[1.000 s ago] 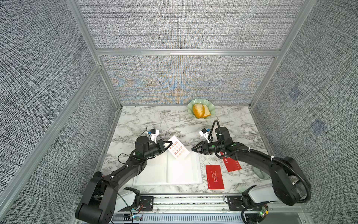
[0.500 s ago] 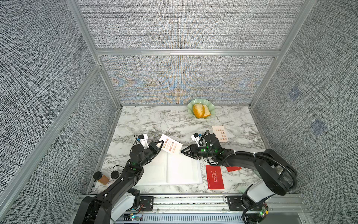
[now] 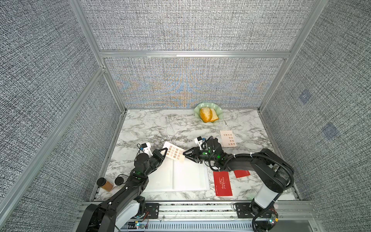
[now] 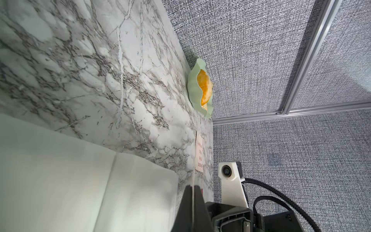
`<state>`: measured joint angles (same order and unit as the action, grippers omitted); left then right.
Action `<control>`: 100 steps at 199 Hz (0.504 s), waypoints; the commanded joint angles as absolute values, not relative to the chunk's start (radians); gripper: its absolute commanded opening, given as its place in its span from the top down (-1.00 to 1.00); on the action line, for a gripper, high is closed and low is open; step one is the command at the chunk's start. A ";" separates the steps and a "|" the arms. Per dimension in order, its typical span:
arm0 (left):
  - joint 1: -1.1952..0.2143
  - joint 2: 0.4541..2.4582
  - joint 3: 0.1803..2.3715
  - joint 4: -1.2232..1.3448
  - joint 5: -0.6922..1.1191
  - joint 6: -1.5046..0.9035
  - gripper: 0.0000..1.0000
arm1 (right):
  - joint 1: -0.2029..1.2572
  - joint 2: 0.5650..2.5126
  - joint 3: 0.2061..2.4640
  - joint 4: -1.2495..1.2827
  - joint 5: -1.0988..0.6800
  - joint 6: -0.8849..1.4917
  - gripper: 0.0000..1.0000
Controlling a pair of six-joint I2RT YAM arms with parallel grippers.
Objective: Place the photos into the photo albums
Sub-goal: Pick up the photo at the center of the board.
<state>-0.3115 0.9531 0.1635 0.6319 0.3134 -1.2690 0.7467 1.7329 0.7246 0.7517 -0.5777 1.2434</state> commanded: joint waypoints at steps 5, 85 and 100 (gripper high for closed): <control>-0.310 0.936 0.175 0.620 0.287 -1.255 1.00 | 0.751 1.731 0.711 0.800 -0.552 1.286 0.20; -0.310 0.965 0.179 0.644 0.290 -1.260 1.00 | 0.774 1.782 0.766 0.832 -0.581 1.303 0.34; -0.310 0.969 0.178 0.645 0.293 -1.262 1.00 | 0.780 1.796 0.778 0.851 -0.576 1.321 0.46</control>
